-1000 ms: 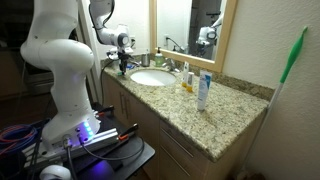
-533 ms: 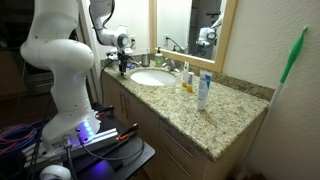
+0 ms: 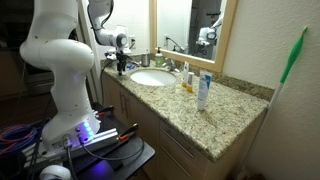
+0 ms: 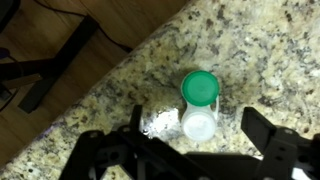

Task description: Open the lens case

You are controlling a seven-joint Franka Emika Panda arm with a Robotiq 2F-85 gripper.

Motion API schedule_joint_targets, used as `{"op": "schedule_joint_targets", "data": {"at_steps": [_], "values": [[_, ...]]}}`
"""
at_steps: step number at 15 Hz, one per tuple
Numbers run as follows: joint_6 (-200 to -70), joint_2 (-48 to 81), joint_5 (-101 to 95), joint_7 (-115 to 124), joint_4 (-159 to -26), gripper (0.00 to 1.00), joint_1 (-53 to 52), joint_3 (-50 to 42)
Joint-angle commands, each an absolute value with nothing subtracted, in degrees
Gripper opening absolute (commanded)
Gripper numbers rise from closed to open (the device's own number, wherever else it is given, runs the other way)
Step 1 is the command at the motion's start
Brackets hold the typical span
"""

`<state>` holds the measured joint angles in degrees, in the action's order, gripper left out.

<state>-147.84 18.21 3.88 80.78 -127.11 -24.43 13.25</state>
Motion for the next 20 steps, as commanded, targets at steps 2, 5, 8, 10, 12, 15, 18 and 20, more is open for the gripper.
{"op": "schedule_joint_targets", "data": {"at_steps": [2, 5, 8, 10, 12, 15, 18, 20], "values": [[-146.49, 15.84, 2.54, 83.67, -129.17, 1.00, -25.02, 12.25], [-146.99, 14.98, 2.04, 85.33, -129.82, 1.00, -25.06, 11.95], [-146.97, 13.92, 0.56, 87.88, -130.47, 1.00, -25.20, 11.49], [-146.96, 13.26, 0.21, 88.69, -130.95, 0.75, -24.76, 11.80], [-147.09, 13.28, 0.46, 88.65, -131.16, 0.67, -24.41, 12.21], [-147.18, 13.65, 0.21, 89.11, -131.13, 0.45, -24.48, 12.27], [-147.45, 13.64, 0.17, 89.25, -131.15, 0.37, -24.49, 12.29], [-147.73, 13.38, -0.07, 89.64, -131.31, 0.44, -24.55, 12.20]]}}
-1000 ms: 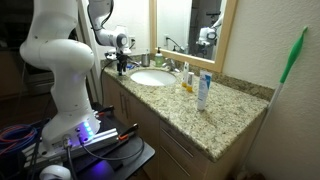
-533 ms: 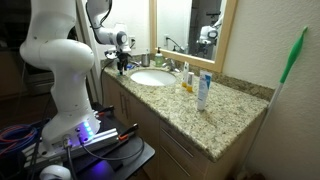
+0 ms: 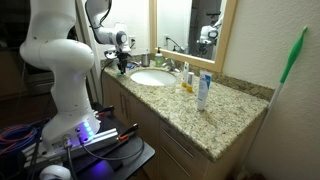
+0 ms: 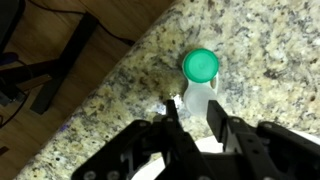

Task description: Open the lens case

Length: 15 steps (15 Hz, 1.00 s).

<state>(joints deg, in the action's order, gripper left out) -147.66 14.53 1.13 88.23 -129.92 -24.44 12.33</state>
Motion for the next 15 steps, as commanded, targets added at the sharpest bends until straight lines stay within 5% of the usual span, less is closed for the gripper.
{"op": "schedule_joint_targets", "data": {"at_steps": [1, 6, 8, 14, 15], "values": [[-147.85, 13.33, -0.14, 89.71, -131.39, 0.52, -24.56, 12.19], [-148.71, 13.16, -0.32, 90.12, -131.99, 0.92, -24.63, 12.32], [-148.72, 13.35, -0.24, 89.98, -132.01, 1.00, -24.60, 12.41], [-148.30, 13.76, -0.28, 89.79, -131.85, 1.00, -24.68, 12.64], [-148.31, 13.70, -0.42, 89.91, -131.89, 0.75, -24.73, 12.59]]}}
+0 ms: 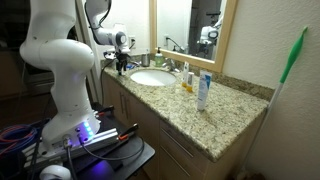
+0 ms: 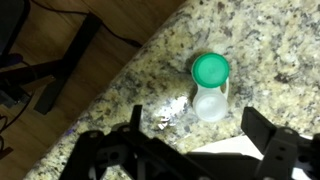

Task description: Open the lens case

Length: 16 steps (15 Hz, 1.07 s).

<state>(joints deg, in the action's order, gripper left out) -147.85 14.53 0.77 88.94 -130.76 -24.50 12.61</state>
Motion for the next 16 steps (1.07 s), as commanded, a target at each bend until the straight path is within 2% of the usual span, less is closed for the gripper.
{"op": "schedule_joint_targets", "data": {"at_steps": [1, 10, 11, 12, 13, 16], "values": [[-148.27, 13.59, -0.55, 89.91, -131.90, 0.73, -24.72, 12.53], [-148.03, 13.61, -0.96, 89.82, -131.57, 0.11, -24.66, 12.42], [-148.01, 13.30, -0.97, 89.85, -131.47, 0.07, -24.62, 12.45], [-148.02, 13.06, -1.17, 90.00, -131.53, 0.07, -24.64, 12.42], [-148.16, 12.91, -1.17, 90.07, -131.53, 0.01, -24.61, 12.42], [-148.24, 12.47, -1.22, 90.26, -131.43, 0.00, -24.54, 12.41]]}}
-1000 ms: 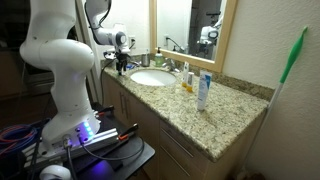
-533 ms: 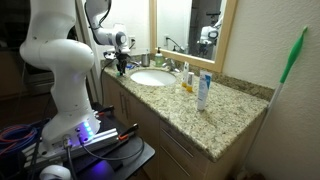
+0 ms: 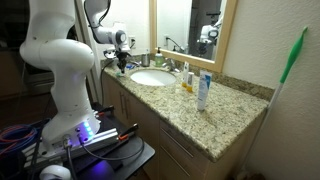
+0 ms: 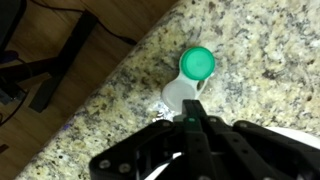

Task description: Open the lens case

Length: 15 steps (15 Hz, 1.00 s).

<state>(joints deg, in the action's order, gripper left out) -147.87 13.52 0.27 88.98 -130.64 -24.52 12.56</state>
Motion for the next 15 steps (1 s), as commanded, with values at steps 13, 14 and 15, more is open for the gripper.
{"op": "schedule_joint_targets", "data": {"at_steps": [13, 14, 15], "values": [[-149.73, 11.73, -0.45, 91.41, -132.08, 0.33, -24.22, 13.36], [-149.01, 11.49, -0.05, 91.17, -132.22, 0.39, -24.22, 13.74], [-148.59, 11.07, 0.17, 91.06, -132.56, 0.47, -24.26, 14.08]]}}
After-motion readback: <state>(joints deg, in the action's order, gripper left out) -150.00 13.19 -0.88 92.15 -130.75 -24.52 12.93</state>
